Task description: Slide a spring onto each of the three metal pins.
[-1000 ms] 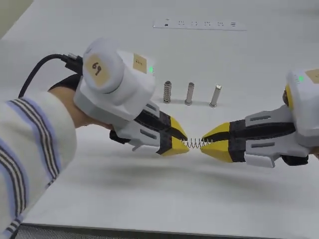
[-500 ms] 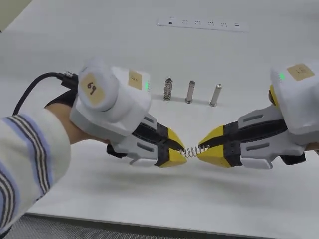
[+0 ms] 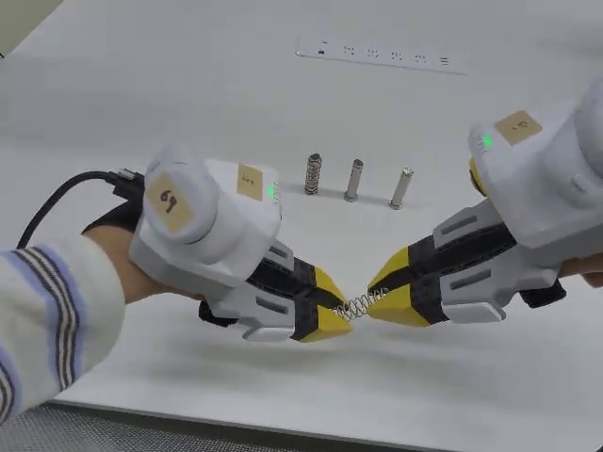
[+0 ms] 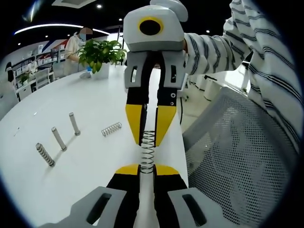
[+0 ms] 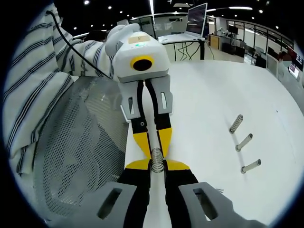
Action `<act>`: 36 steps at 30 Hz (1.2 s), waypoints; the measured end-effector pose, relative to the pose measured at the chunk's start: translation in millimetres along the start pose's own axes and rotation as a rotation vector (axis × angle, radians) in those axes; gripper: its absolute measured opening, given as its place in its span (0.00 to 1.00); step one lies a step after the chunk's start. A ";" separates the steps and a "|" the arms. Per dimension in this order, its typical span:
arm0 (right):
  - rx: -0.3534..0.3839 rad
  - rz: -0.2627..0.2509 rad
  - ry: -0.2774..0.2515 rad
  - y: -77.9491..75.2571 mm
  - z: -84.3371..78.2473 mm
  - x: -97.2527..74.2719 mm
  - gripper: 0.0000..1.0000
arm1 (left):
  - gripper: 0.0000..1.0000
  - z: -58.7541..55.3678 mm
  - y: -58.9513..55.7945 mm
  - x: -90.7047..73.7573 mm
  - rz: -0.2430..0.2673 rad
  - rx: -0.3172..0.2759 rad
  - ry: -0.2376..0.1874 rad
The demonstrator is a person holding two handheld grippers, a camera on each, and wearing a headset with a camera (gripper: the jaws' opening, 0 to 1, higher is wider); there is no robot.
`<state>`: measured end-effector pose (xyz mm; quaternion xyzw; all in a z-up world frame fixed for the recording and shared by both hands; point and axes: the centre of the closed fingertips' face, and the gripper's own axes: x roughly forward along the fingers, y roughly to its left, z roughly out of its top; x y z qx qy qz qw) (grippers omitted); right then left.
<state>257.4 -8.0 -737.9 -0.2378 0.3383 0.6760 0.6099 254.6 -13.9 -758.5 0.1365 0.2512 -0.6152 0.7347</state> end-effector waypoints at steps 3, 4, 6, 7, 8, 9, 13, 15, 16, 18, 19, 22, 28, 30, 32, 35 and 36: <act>-0.021 -0.003 0.027 3.8 2.5 -2.2 0.07 | 0.02 1.8 -1.9 0.1 -0.006 0.012 -0.019; -0.027 -0.006 0.036 4.0 3.0 -2.6 0.07 | 0.02 2.2 -1.9 0.5 -0.005 0.016 -0.023; -0.044 -0.014 0.059 4.7 4.3 -3.8 0.07 | 0.02 3.5 -1.8 1.6 -0.003 0.015 -0.030; -0.051 -0.012 0.067 5.3 5.1 -4.5 0.07 | 0.02 4.0 -2.0 2.2 -0.004 0.013 -0.033; -0.052 -0.010 0.070 5.5 7.2 -5.6 0.07 | 0.02 5.2 -2.5 3.3 -0.006 0.012 -0.041; -0.052 -0.008 0.071 6.1 8.6 -6.4 0.07 | 0.02 6.3 -3.1 4.1 -0.008 0.009 -0.048; -0.082 -0.003 0.110 8.4 10.3 -11.4 0.07 | 0.02 12.5 -4.7 7.3 -0.012 0.000 -0.082; -0.100 -0.005 0.138 8.2 9.2 -13.7 0.07 | 0.02 15.6 -4.7 9.4 -0.011 0.001 -0.094; -0.109 -0.006 0.149 7.5 8.8 -14.7 0.07 | 0.02 16.9 -4.5 10.4 -0.009 0.001 -0.099; -0.127 -0.006 0.174 7.2 8.5 -16.6 0.07 | 0.02 19.6 -4.1 12.6 -0.009 -0.008 -0.110; -0.141 -0.005 0.187 7.9 8.8 -16.9 0.07 | 0.02 20.7 -4.1 13.9 -0.013 -0.013 -0.117; -0.159 -0.002 0.217 7.7 7.0 -17.4 0.07 | 0.02 21.6 -3.5 16.6 -0.020 -0.022 -0.127; -0.218 -0.004 0.237 6.0 8.5 -19.5 0.08 | 0.02 25.1 0.0 16.6 -0.004 -0.026 -0.141; -0.213 0.002 0.236 5.7 10.0 -21.1 0.08 | 0.02 26.5 -0.3 15.3 -0.006 -0.014 -0.147; -0.217 0.004 0.238 5.7 11.3 -21.8 0.08 | 0.02 27.8 1.1 13.8 -0.002 -0.008 -0.153; -0.239 0.008 0.246 5.2 13.3 -21.7 0.08 | 0.02 28.5 2.2 12.3 0.002 -0.006 -0.153; -0.259 0.010 0.253 4.8 13.3 -21.3 0.08 | 0.02 28.4 2.6 11.9 0.003 -0.005 -0.151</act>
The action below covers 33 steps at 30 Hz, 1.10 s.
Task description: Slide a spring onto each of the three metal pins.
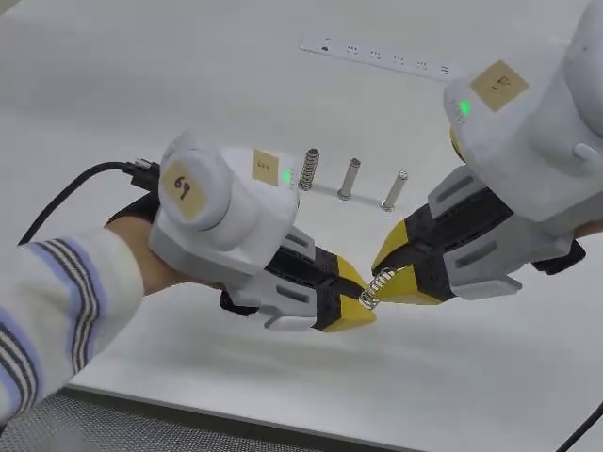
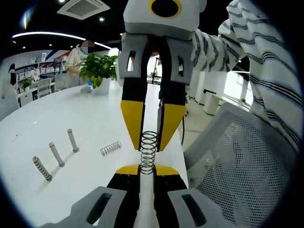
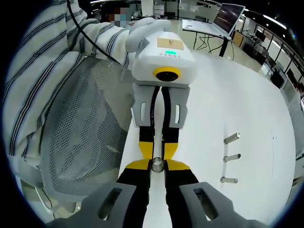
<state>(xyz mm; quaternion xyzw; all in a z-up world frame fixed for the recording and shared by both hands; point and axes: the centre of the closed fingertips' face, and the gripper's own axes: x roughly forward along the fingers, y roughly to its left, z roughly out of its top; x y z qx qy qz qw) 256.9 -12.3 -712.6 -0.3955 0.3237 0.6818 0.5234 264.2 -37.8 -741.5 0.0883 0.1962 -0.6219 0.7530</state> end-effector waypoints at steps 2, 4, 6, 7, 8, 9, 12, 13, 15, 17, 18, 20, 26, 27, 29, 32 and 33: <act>-0.010 -0.007 0.008 -1.8 -1.1 1.3 0.08 | 0.02 -1.0 1.4 -1.0 0.006 0.001 0.007; -0.021 -0.004 0.013 -2.5 -2.1 1.9 0.09 | 0.02 -2.1 1.7 -2.3 0.008 -0.004 0.015; -0.024 -0.004 0.017 -3.4 -2.8 2.1 0.09 | 0.02 -2.2 1.0 -3.5 0.008 0.000 0.024; -0.024 0.000 0.019 -3.1 -3.1 2.2 0.10 | 0.02 -2.0 0.4 -3.8 0.005 0.006 0.027; -0.024 0.005 0.019 -2.6 -3.2 2.6 0.10 | 0.02 -1.6 -0.5 -3.8 0.001 0.005 0.026; -0.025 0.010 0.020 -2.0 -3.4 3.4 0.11 | 0.02 -1.7 -1.1 -3.6 -0.002 0.004 0.026; -0.034 0.020 0.031 -0.8 -4.5 5.4 0.11 | 0.02 -3.3 -4.2 -2.6 -0.013 0.010 0.041; -0.036 0.022 0.033 -0.4 -4.3 6.1 0.12 | 0.02 -3.2 -4.8 -2.2 -0.014 0.011 0.042; -0.040 0.032 0.042 1.6 -4.2 8.0 0.12 | 0.02 -1.8 -6.2 -1.5 -0.017 0.007 0.037; -0.043 0.044 0.058 3.7 -6.5 10.6 0.12 | 0.02 0.5 -7.5 -0.3 -0.024 -0.002 0.021; -0.048 0.045 0.064 4.1 -7.6 11.9 0.11 | 0.02 1.3 -8.1 0.4 -0.024 -0.004 0.018; -0.047 0.052 0.068 5.5 -7.8 11.6 0.10 | 0.02 0.0 -7.9 0.8 -0.024 -0.005 0.023; -0.044 0.059 0.071 5.3 -7.5 12.0 0.09 | 0.02 0.3 -7.8 0.2 -0.024 -0.011 0.022; -0.041 0.062 0.073 5.8 -7.9 12.5 0.08 | 0.02 0.4 -7.7 0.3 -0.023 -0.011 0.023; -0.038 0.055 0.080 4.5 -8.5 12.8 0.08 | 0.02 0.3 -6.4 0.3 -0.016 -0.009 0.024; -0.048 0.054 0.096 4.0 -10.8 14.0 0.08 | 0.02 -1.1 -5.3 -0.5 -0.013 -0.008 0.028; -0.048 0.053 0.099 4.2 -10.9 14.3 0.08 | 0.02 -1.4 -4.9 -0.7 -0.012 -0.006 0.030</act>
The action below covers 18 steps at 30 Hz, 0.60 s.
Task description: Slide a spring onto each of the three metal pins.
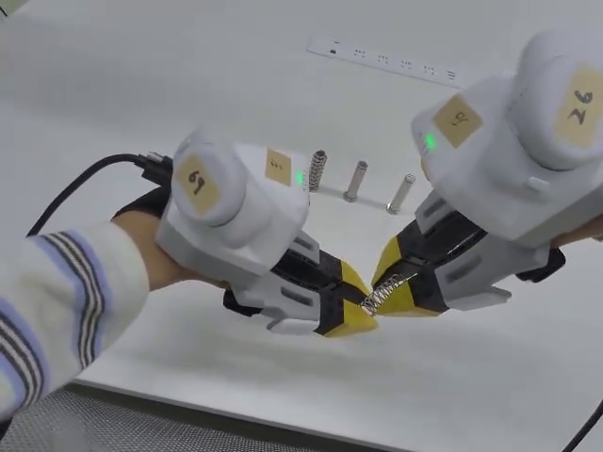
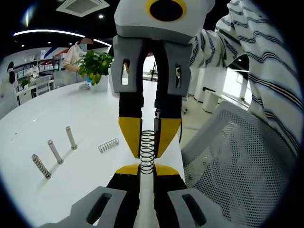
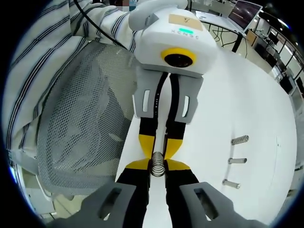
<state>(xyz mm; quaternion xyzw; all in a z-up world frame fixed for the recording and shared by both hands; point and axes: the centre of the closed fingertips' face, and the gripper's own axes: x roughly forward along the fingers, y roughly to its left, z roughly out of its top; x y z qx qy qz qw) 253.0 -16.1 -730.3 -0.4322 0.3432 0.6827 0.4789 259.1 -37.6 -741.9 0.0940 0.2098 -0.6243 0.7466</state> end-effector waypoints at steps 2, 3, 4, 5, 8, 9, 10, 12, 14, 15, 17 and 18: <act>0.002 0.002 0.002 0.1 0.4 0.7 0.08 | 0.02 -1.5 1.1 -0.5 0.001 0.001 0.003; 0.007 0.003 0.001 -0.1 1.0 0.8 0.08 | 0.02 -1.9 1.2 -0.8 0.003 0.004 0.004; 0.005 0.002 0.000 -0.5 1.4 0.7 0.08 | 0.02 -1.8 2.0 -1.0 0.007 0.013 0.003; 0.000 -0.003 0.002 -1.7 1.6 0.5 0.08 | 0.02 -1.7 2.9 -1.5 0.012 0.020 0.001; 0.009 -0.012 0.005 -4.0 2.3 0.1 0.08 | 0.02 -1.5 5.3 -2.5 0.022 0.016 -0.004; 0.006 -0.018 0.008 -5.4 2.2 0.1 0.08 | 0.03 -1.4 6.9 -2.9 0.030 0.018 -0.005; 0.005 -0.022 0.011 -6.5 2.4 0.1 0.08 | 0.03 -1.4 8.1 -3.1 0.035 0.019 -0.005; 0.013 -0.030 0.013 -8.7 3.3 0.4 0.08 | 0.03 -1.6 9.8 -4.1 0.044 0.021 -0.004; 0.012 -0.036 0.013 -9.9 4.4 0.6 0.08 | 0.03 -1.9 11.7 -5.8 0.051 0.022 -0.003; 0.012 -0.037 0.013 -10.5 5.2 0.7 0.08 | 0.03 -2.0 12.2 -6.4 0.053 0.022 -0.003; 0.009 -0.041 0.013 -12.2 6.7 1.2 0.08 | 0.03 -2.6 13.8 -8.1 0.059 0.023 -0.001; 0.011 -0.042 0.013 -13.6 7.9 1.6 0.08 | 0.03 -3.0 14.8 -8.9 0.063 0.018 0.000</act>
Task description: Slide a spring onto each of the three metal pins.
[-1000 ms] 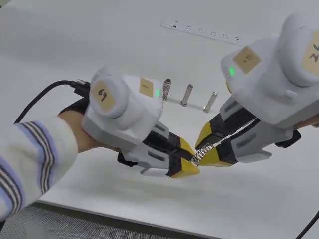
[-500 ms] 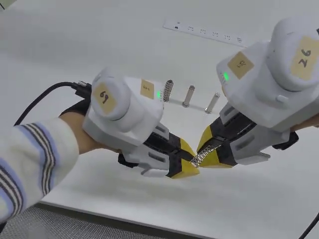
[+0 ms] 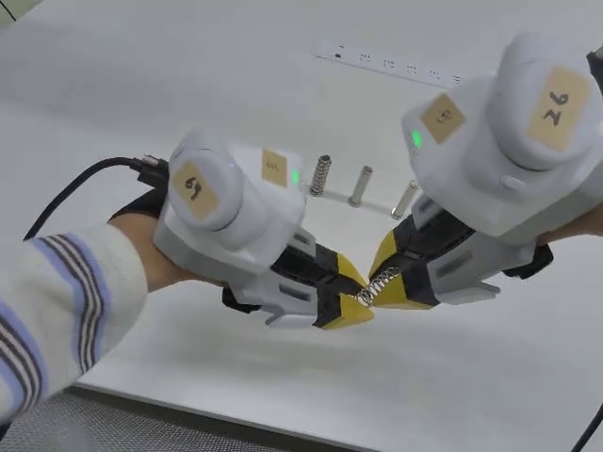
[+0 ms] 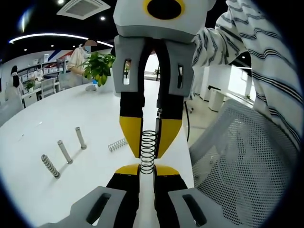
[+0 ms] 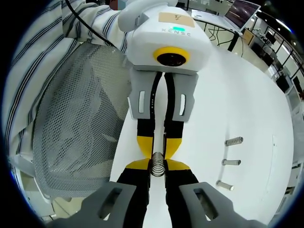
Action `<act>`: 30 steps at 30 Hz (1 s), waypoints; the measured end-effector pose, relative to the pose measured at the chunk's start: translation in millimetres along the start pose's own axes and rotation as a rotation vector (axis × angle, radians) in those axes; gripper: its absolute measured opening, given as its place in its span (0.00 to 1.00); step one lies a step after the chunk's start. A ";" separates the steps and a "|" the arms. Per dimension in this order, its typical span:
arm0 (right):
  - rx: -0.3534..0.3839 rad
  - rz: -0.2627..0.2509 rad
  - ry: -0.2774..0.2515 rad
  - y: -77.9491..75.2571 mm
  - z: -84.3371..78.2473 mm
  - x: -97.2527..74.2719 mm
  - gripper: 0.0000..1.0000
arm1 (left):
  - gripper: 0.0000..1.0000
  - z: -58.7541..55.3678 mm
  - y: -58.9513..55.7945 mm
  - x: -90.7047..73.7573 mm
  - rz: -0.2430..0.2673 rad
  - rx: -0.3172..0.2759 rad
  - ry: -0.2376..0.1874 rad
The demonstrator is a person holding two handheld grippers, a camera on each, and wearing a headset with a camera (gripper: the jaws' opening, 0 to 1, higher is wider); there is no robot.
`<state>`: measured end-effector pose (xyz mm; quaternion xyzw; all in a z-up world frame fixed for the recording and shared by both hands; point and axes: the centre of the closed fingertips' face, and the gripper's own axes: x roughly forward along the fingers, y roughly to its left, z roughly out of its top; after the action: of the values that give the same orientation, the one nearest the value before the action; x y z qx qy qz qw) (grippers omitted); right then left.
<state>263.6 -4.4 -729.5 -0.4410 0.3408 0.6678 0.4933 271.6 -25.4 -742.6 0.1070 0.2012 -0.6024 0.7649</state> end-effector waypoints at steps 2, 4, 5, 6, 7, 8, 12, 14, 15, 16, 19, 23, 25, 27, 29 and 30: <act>0.000 -0.003 0.002 -1.8 1.5 0.4 0.08 | 0.03 -0.9 2.2 -2.1 0.011 -0.007 -0.001; -0.002 -0.005 0.004 -3.2 2.6 0.7 0.08 | 0.03 -1.7 3.6 -3.3 0.018 -0.019 -0.002; -0.001 -0.007 0.005 -4.0 3.0 0.9 0.08 | 0.03 -3.0 4.9 -3.5 0.022 -0.026 0.001; 0.005 -0.013 0.005 -5.9 3.1 0.8 0.08 | 0.03 -5.1 6.8 -4.1 0.029 -0.032 0.005; 0.016 -0.021 0.004 -8.2 3.4 0.5 0.08 | 0.03 -7.1 8.8 -4.3 0.038 -0.038 0.010; 0.031 -0.028 0.002 -10.4 3.5 -0.1 0.08 | 0.03 -8.6 10.7 -4.7 0.047 -0.039 0.010; 0.063 -0.048 -0.010 -16.4 4.1 -3.9 0.08 | 0.10 -13.1 16.4 -7.4 0.079 -0.048 0.021; 0.061 -0.055 -0.007 -17.0 3.9 -4.9 0.08 | 0.17 -13.1 17.6 -7.5 0.087 -0.052 0.022; 0.059 -0.056 -0.006 -17.4 3.8 -5.3 0.08 | 0.21 -12.9 19.1 -7.5 0.095 -0.046 0.021; 0.056 -0.058 -0.003 -17.8 3.7 -6.0 0.08 | 0.24 -13.7 20.9 -7.4 0.106 -0.048 0.024; 0.048 -0.061 -0.001 -18.0 4.0 -7.4 0.08 | 0.31 -15.6 24.4 -7.8 0.125 -0.064 0.029; 0.052 -0.066 0.011 -19.2 2.7 -8.2 0.08 | 0.59 -18.7 37.5 -7.5 0.193 -0.100 0.027; 0.050 -0.069 0.015 -19.9 2.3 -8.7 0.08 | 0.71 -20.4 41.0 -7.4 0.208 -0.131 0.024; 0.054 -0.068 0.014 -19.6 2.3 -9.2 0.08 | 0.76 -20.4 44.5 -8.4 0.225 -0.140 0.014; 0.055 -0.070 0.015 -19.7 1.7 -9.9 0.08 | 0.80 -21.2 47.4 -9.4 0.240 -0.144 0.013; 0.056 -0.069 0.016 -19.9 1.3 -9.8 0.08 | 0.83 -22.1 49.3 -9.8 0.249 -0.148 0.014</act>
<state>283.6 -1.2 -720.3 -0.4438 0.3478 0.6370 0.5257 313.3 4.5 -762.0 0.0789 0.2356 -0.4854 0.8382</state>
